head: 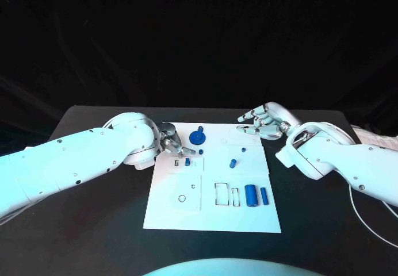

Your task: Assemble the parts on the task board

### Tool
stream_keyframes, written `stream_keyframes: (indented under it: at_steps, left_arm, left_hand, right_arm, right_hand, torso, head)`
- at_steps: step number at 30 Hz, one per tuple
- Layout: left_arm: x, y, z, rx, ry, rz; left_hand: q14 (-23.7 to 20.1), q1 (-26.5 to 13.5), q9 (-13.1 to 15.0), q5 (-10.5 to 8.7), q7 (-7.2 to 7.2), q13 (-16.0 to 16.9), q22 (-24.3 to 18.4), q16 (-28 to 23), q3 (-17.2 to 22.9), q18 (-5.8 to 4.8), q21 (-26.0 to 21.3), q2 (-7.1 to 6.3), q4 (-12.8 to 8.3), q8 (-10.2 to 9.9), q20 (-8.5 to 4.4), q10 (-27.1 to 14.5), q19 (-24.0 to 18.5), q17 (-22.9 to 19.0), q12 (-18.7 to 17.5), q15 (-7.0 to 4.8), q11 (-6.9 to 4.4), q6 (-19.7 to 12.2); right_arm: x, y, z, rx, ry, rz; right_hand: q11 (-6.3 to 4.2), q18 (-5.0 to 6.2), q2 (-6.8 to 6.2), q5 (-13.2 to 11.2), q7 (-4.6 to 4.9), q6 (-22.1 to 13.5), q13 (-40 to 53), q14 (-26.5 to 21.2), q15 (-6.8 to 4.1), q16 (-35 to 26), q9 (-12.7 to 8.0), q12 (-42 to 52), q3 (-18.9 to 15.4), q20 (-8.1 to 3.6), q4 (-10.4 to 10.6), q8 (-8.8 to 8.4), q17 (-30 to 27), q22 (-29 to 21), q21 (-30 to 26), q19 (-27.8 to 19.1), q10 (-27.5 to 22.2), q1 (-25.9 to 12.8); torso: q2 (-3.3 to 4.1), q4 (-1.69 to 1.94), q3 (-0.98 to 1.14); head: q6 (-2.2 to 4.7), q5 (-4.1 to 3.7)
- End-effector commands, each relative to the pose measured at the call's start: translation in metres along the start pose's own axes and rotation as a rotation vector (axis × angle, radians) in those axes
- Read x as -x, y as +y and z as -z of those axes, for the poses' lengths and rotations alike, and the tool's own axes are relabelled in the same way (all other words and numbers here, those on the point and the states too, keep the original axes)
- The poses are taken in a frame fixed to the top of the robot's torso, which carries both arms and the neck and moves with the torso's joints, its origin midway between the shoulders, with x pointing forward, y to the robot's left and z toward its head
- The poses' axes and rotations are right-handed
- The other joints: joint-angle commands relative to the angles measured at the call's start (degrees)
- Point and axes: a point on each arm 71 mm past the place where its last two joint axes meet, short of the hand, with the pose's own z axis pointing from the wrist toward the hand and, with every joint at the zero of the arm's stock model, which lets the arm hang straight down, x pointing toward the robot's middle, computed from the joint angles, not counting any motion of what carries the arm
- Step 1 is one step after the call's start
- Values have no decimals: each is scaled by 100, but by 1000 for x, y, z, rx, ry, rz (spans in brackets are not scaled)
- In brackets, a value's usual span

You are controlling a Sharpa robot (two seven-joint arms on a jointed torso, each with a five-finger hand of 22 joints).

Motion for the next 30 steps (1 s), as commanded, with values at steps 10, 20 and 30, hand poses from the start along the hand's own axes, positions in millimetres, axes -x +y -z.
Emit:
stream_keyframes:
  at_steps: [10,20,30]
  left_arm:
    - [50,0,0,19,43,40]
    - [68,13,-26,106,79,-11]
    - [66,22,-42,156,118,-43]
  left_hand:
    - [613,552,-109,20,197,-751,253,17,-590,24,-420,219,-19,-202,54,-578,-96,1509,-736,78,153,-553]
    - [613,785,-269,23,278,-863,201,17,-694,43,-509,322,-5,-338,120,-674,-134,1509,-805,143,224,-657]
    - [613,821,-300,18,259,-843,225,17,-741,40,-492,390,3,-301,131,-651,-119,1509,-758,142,214,-555]
  right_arm:
    - [-3,-2,0,3,15,-2]
    - [-5,-2,-1,4,18,-4]
    - [-6,-1,-2,9,20,-6]
  right_hand:
    - [7,64,-14,20,9,18,-5,395,-25,-38,-6,-34,3,-3,43,-18,517,1,-17,-33,-30,7]
    - [7,65,-14,15,10,15,-8,395,-24,-38,-7,-36,1,-3,47,-19,518,-5,-20,-35,-31,3]
    - [7,66,-14,16,9,13,-6,395,-24,-36,-8,-33,1,-3,48,-20,520,-7,-21,-36,-29,4]
  torso:
    - [14,-7,0]
    - [17,-7,-8]
    - [16,-7,-3]
  head:
    - [73,15]
    - [117,28]
    - [108,90]
